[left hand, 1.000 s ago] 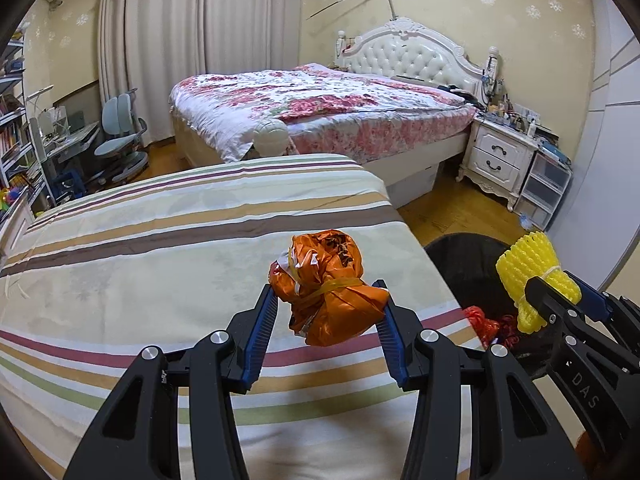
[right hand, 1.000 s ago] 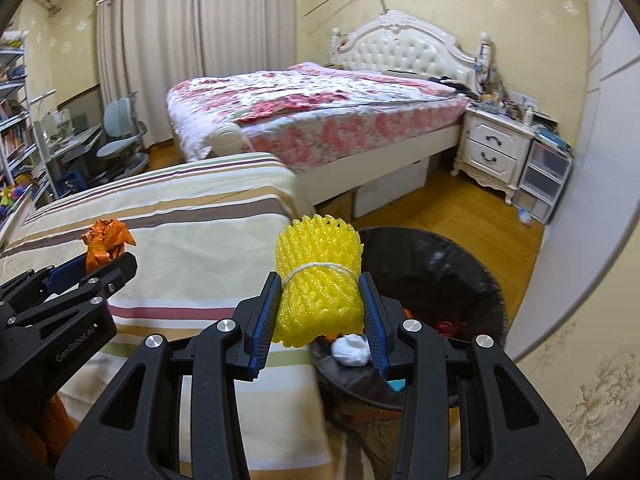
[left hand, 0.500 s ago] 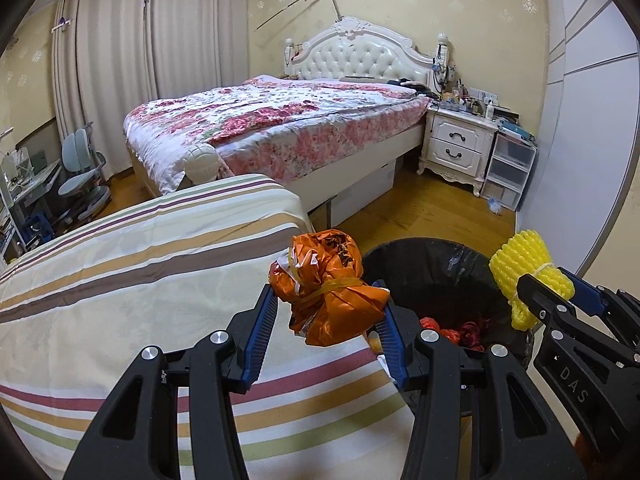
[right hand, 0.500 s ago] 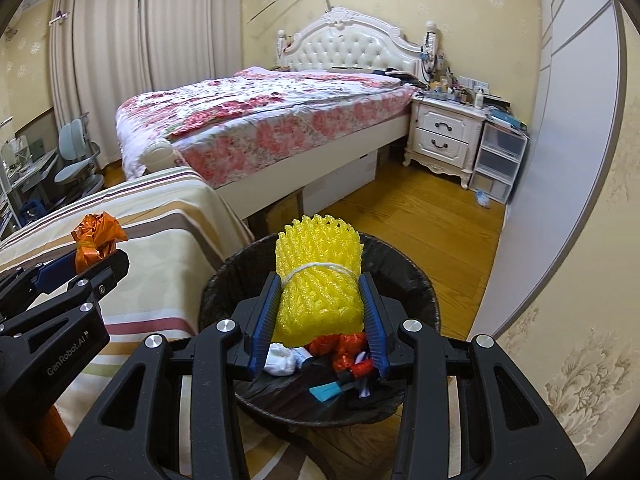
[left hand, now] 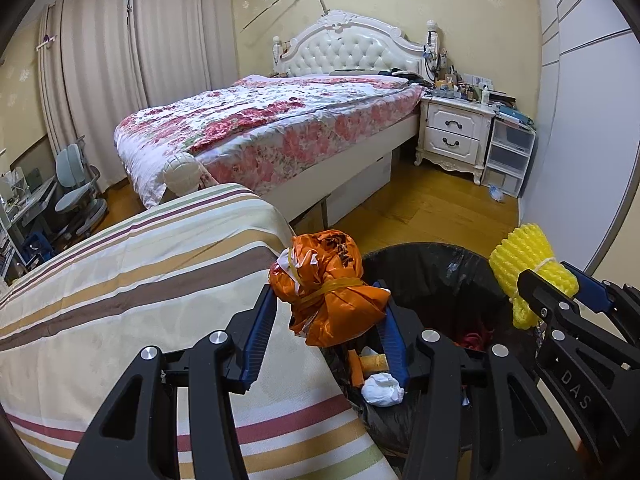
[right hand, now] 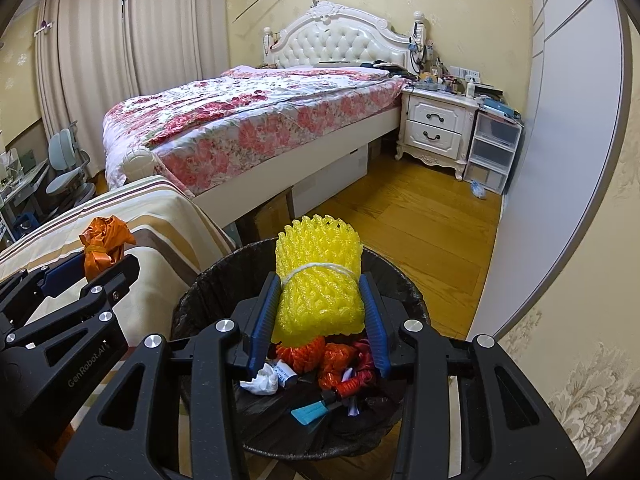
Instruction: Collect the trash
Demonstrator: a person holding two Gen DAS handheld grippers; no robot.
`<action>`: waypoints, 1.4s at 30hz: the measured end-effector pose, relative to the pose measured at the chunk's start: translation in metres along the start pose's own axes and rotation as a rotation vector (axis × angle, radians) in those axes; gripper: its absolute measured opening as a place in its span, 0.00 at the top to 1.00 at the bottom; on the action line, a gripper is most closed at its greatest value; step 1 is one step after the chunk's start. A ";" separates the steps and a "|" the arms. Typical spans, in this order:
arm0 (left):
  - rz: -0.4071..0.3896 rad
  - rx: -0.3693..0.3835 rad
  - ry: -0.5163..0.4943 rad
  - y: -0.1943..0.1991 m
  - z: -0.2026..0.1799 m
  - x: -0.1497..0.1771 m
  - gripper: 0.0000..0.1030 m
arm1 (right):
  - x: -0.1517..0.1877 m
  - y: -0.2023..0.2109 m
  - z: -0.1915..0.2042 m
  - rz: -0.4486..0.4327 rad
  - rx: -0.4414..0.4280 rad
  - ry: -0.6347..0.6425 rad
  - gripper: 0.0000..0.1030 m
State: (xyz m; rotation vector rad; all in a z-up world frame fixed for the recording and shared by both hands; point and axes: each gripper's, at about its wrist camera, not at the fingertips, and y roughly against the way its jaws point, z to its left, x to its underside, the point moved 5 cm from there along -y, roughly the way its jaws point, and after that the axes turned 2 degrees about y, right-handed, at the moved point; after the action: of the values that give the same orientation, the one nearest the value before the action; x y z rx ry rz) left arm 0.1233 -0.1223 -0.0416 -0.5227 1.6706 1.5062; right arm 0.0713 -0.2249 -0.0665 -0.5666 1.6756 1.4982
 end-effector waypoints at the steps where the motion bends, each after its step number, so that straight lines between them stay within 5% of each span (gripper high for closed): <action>1: 0.005 -0.001 0.001 -0.002 0.000 0.000 0.52 | -0.001 -0.001 0.000 0.003 -0.003 -0.003 0.61; 10: 0.010 -0.006 0.009 -0.007 0.001 0.000 0.30 | -0.004 -0.003 -0.006 -0.006 0.009 -0.024 0.53; 23: -0.011 -0.010 0.022 0.009 0.003 -0.003 0.24 | -0.008 0.011 -0.011 -0.027 0.044 -0.031 0.41; 42: -0.050 -0.079 0.084 0.071 0.054 0.016 0.19 | 0.002 0.075 0.021 -0.098 0.059 0.027 0.23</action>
State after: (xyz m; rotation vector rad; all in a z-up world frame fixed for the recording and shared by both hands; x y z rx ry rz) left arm 0.0755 -0.0530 -0.0083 -0.6739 1.6548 1.5376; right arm 0.0175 -0.1892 -0.0225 -0.6302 1.6821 1.3722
